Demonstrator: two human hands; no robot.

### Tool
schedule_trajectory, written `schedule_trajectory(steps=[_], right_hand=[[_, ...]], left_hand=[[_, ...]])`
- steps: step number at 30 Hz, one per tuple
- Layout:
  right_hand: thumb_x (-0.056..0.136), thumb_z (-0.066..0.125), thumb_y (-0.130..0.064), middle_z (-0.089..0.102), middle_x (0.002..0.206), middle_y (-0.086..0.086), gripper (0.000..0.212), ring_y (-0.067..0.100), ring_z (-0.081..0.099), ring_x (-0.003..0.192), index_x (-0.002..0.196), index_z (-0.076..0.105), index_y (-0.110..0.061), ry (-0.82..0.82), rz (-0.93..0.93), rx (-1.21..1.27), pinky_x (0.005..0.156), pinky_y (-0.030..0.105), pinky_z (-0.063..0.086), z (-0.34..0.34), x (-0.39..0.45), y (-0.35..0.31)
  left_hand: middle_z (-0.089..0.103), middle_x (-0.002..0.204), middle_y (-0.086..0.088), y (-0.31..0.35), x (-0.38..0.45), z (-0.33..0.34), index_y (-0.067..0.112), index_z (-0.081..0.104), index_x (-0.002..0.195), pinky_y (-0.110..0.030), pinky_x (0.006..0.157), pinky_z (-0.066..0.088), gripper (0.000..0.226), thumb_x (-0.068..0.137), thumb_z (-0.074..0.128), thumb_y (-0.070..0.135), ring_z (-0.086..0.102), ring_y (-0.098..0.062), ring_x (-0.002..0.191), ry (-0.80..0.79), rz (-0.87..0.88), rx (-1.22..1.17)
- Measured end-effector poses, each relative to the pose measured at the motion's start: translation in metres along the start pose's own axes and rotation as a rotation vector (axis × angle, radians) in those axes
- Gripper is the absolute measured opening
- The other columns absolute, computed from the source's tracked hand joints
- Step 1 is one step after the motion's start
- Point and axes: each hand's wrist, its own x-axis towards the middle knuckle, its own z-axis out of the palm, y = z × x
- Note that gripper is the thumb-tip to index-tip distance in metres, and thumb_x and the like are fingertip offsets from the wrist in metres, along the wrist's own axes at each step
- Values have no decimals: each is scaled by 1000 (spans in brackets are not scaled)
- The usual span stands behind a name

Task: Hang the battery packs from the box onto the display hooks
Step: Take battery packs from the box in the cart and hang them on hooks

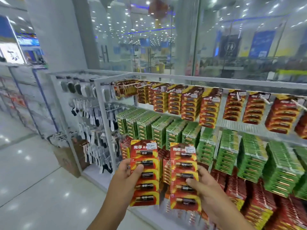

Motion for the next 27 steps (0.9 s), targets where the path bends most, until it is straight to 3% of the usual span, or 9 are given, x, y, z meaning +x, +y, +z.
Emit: schedule_trajectory(steps=[4,6,8,12,15,18,22,24,27], right_hand=[[82,71,1,80,107,13,51,30,79,90,127,60,-19,14,-58,26,63,40,64,10,68,-21],[89,67,4,82,98,5,44,24,80,84,121,60,-25,26,-68,36,60,36,63,13,97,-31],[85,70,0,81,103,6,47,26,79,89,124,59,-25,29,-82,18,66,39,62,21,123,-47],[80,75,-9,79,114,10,60,33,78,98,135,56,-25,83,-127,3,73,44,62,38,167,-65],[91,70,-7,80,112,8,49,31,78,97,134,57,-27,113,-151,-14,70,42,62,52,197,-71],[98,64,-7,81,103,-2,38,19,79,90,129,58,-29,179,-202,-51,65,33,62,69,223,-71],[101,61,-6,81,101,-10,36,13,78,92,129,60,-29,285,-268,-70,82,41,57,95,253,-77],[102,60,-4,79,92,-19,35,5,77,83,125,61,-30,341,-303,-61,79,37,54,103,268,-82],[101,62,-5,80,97,-15,35,9,77,86,124,62,-32,415,-315,-65,75,34,56,115,285,-84]], left_hand=[[80,100,-2,12,77,9,25,60,126,-47,77,64,28,100,66,33,79,-25,88,-20,14,12],[80,105,-1,21,108,13,26,59,131,-50,81,64,39,96,69,41,79,-23,91,-31,25,28],[79,107,3,32,138,16,30,58,131,-52,86,62,55,86,74,57,79,-21,93,-43,44,24],[80,90,12,45,193,17,33,61,117,-39,69,62,15,102,64,33,79,-14,80,-99,58,-4],[81,92,5,53,230,18,27,63,121,-32,60,62,17,103,63,27,79,-17,81,-143,54,-33],[77,81,11,59,267,12,35,60,119,-20,51,57,17,102,64,33,74,2,67,-176,71,-70],[79,88,13,74,317,2,31,61,121,-35,63,63,19,102,63,33,79,-13,77,-273,53,-53],[80,89,13,80,340,-1,30,62,120,-27,59,61,18,102,63,34,78,-8,76,-337,80,-27],[71,83,13,85,365,-3,36,60,105,-6,46,46,5,104,61,31,64,18,61,-442,126,-2]])
